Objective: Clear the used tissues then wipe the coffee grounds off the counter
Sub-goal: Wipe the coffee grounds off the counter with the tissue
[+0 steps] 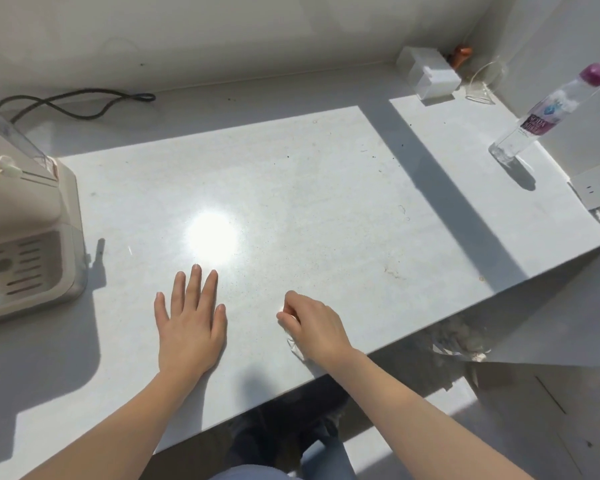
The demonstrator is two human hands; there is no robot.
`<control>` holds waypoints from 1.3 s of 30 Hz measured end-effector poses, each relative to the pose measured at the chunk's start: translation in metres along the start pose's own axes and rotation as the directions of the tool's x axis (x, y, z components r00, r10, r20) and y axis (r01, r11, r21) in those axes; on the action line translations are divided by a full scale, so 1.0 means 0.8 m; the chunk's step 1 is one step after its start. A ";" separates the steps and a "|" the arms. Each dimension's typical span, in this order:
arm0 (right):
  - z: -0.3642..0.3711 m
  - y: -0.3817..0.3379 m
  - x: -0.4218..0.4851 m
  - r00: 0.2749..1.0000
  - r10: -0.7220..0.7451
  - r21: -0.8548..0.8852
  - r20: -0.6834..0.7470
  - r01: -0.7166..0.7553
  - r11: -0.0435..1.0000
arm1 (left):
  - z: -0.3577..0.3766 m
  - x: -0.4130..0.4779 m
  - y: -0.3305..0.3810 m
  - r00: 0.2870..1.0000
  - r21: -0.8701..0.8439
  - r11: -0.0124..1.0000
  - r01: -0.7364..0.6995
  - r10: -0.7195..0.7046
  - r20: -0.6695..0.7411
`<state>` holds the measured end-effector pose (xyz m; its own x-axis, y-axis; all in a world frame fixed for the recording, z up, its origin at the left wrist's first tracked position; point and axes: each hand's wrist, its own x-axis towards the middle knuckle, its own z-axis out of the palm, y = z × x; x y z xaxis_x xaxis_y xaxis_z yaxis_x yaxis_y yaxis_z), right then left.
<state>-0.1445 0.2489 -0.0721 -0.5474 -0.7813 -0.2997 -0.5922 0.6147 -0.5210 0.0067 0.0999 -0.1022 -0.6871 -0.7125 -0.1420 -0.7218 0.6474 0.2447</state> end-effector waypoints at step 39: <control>-0.098 0.114 0.135 0.787 0.280 -0.135 -0.549 -0.414 0.900 | 0.001 0.000 0.000 1.000 -0.105 0.994 -0.001 -0.001 -0.011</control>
<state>-0.3037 0.2293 -0.0893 -0.9216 -0.3838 0.0574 -0.3861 0.8916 -0.2365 0.0069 0.1000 -0.1030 -0.6857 -0.7159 -0.1315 -0.7089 0.6158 0.3440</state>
